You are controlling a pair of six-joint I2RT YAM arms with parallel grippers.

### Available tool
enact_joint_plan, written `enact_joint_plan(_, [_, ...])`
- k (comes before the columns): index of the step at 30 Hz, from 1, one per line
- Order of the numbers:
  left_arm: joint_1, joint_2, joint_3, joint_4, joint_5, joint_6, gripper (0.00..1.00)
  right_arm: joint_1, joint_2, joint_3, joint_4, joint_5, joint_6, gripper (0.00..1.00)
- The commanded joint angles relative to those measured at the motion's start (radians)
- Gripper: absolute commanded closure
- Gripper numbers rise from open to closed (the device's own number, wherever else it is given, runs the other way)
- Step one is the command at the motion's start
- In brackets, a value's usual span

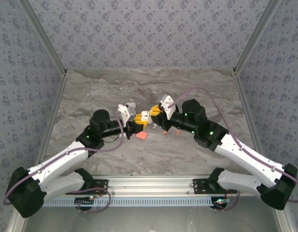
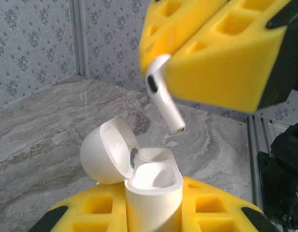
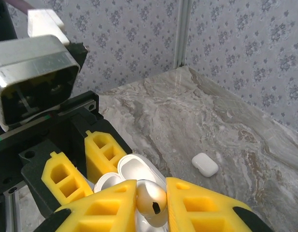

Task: Insert wireless bluetooth earbuds into charging case

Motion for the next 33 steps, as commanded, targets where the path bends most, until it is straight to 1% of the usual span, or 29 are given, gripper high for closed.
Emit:
enact_joint_plan(1, [-0.005,0.001,0.045,0.039,0.024,0.000,1.00,0.015,0.022,0.031,0.035,0.012,-0.022,0.78])
enact_joint_plan(13, [-0.005,0.002,0.050,0.039,0.025,0.000,1.00,0.036,0.059,0.041,0.041,0.016,-0.023,0.78])
enact_joint_plan(19, [-0.006,0.004,0.051,0.039,0.027,-0.001,1.00,0.038,0.063,0.041,0.043,-0.022,-0.019,0.78])
enact_joint_plan(26, [-0.007,0.002,0.049,0.038,0.025,0.000,1.00,0.039,0.068,0.045,0.002,-0.051,-0.019,0.77])
enact_joint_plan(33, [-0.007,0.004,0.047,0.039,0.024,0.000,1.00,0.026,0.088,0.088,-0.065,-0.114,0.003,0.71])
